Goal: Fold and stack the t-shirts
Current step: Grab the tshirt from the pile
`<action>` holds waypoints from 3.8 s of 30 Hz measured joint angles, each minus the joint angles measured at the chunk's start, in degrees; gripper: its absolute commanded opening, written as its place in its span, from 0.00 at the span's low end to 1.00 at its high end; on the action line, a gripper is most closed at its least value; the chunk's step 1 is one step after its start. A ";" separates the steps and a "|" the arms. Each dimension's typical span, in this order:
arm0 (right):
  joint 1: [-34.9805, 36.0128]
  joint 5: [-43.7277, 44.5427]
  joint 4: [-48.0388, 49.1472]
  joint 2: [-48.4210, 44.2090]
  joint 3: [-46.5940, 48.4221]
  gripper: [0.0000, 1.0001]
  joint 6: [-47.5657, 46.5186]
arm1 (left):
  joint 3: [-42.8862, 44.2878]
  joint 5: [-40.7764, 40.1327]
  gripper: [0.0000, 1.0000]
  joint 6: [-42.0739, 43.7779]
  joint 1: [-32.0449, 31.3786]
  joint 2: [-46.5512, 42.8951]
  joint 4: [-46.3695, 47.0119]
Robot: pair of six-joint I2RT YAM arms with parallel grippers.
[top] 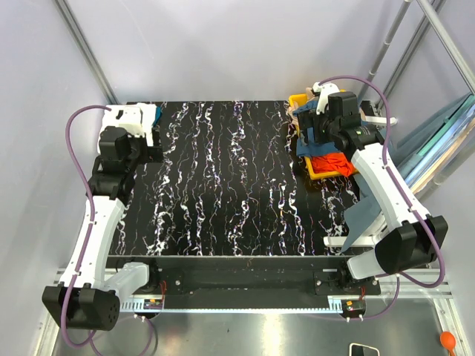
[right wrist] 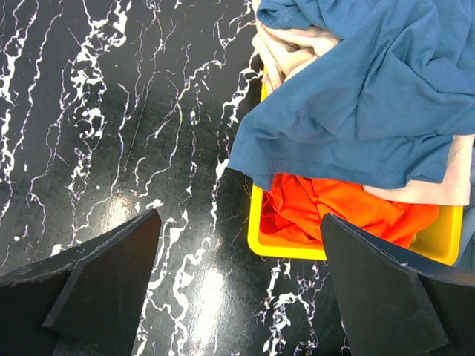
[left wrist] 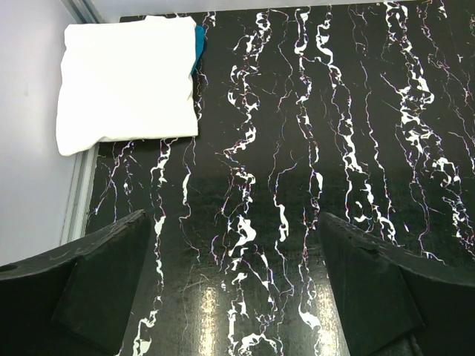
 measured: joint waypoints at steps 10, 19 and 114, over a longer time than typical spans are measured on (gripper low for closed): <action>0.00 -0.85 0.28 -0.61 -1.62 1.00 -0.31 | 0.00 -0.02 0.99 0.04 0.00 0.00 0.00; 0.00 1.86 -0.02 0.00 -1.22 0.99 -1.18 | -1.66 0.15 0.99 3.30 -0.02 -0.24 0.46; -7.06 2.32 -1.57 39.43 24.55 0.01 -10.56 | -12.55 -4.02 0.99 13.07 -1.40 12.24 13.70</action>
